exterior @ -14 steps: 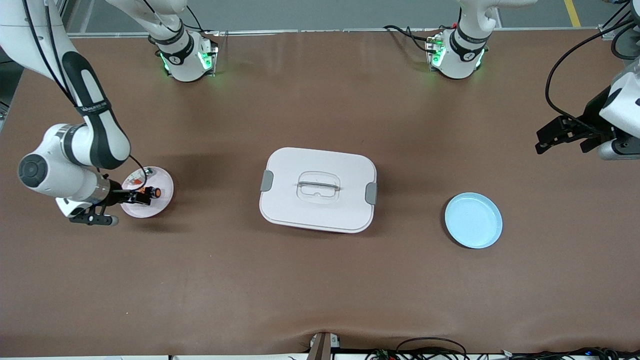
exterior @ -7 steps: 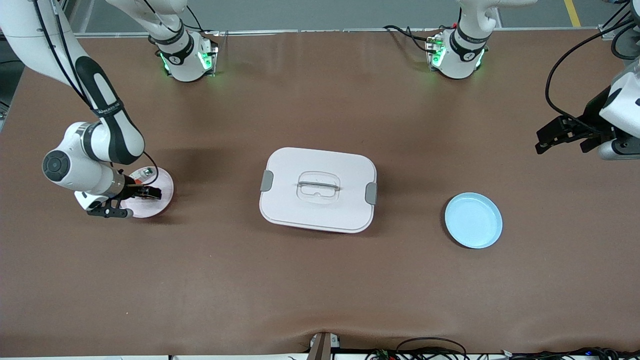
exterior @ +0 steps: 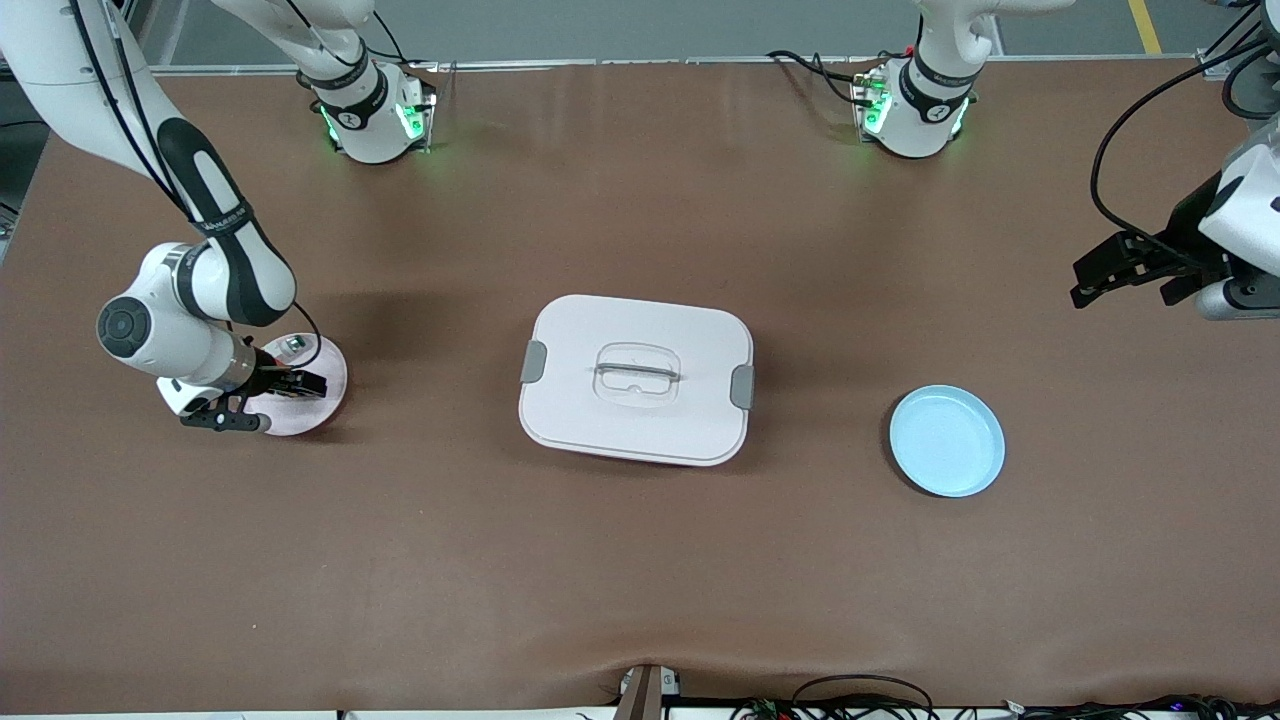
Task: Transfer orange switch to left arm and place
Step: 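Grasp the orange switch with the right gripper and lift it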
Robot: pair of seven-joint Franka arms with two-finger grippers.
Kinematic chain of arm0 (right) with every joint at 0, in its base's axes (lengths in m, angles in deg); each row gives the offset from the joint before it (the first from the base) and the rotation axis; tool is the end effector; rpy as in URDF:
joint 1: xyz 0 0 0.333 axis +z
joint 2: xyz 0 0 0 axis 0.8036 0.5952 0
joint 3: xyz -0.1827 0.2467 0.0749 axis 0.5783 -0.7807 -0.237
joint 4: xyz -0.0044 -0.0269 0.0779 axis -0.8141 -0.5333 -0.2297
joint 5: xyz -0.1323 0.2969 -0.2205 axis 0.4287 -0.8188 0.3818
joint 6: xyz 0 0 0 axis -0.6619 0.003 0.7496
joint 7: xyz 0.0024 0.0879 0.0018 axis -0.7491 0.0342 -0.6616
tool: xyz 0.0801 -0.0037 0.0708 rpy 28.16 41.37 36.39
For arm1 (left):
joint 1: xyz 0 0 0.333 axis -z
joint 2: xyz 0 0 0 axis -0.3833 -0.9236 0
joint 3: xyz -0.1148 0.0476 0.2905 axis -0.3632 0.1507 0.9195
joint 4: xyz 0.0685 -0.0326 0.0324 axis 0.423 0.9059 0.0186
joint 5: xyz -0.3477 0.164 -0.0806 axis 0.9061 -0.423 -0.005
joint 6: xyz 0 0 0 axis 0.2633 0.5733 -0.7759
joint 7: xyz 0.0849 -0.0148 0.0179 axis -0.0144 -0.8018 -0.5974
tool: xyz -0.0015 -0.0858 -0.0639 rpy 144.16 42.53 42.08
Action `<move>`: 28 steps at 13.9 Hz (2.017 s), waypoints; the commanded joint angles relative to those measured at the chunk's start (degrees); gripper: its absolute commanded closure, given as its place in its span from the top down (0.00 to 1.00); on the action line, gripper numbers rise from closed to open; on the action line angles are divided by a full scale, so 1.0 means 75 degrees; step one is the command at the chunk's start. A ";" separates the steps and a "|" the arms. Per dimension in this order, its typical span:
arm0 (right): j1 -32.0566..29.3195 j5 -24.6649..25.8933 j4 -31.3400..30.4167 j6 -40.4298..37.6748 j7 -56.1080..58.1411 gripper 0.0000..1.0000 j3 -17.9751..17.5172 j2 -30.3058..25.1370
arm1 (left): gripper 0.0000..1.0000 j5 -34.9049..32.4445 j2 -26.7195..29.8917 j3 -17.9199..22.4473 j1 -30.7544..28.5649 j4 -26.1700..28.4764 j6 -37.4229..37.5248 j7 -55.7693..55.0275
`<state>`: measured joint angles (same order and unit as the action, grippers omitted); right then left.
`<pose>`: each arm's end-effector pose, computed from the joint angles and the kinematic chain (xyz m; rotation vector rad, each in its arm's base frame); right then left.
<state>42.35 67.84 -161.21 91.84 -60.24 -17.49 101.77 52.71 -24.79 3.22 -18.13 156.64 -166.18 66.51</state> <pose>0.5511 -0.0701 0.1806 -3.0931 0.1381 0.1190 0.5711 -0.0404 0.6166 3.1214 0.0474 0.0989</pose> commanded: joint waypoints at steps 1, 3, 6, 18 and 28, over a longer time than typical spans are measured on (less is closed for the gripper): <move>-0.0157 0.0087 -0.0175 0.0199 0.0319 1.00 -0.0077 -0.0011 | 1.00 0.0004 -0.0064 0.0013 0.0009 -0.0172 0.0168 0.0125; -0.0263 0.0087 -0.0292 0.0363 0.0647 1.00 -0.0077 -0.0010 | 1.00 0.0004 -0.0064 0.0013 0.0009 -0.0172 0.0168 0.0125; -0.0298 0.0087 -0.0316 0.0363 0.0766 0.53 -0.0077 -0.0010 | 1.00 0.0004 -0.0064 0.0013 0.0009 -0.0172 0.0168 0.0125; 0.0250 -0.2854 0.0739 -0.4123 -0.1033 0.00 -0.0101 -0.1602 | 1.00 0.0015 -0.0040 -0.0033 0.0033 -0.0253 0.0168 0.0137; 0.2946 -0.4575 0.0856 -0.4219 -0.7912 0.00 -0.0101 -0.3185 | 1.00 0.3515 -0.0016 -0.0104 -0.0084 -0.0570 0.0168 0.0183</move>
<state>62.25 35.98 -154.11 60.45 -113.68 -18.92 80.90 74.55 -24.71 2.54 -18.21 152.96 -166.12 66.52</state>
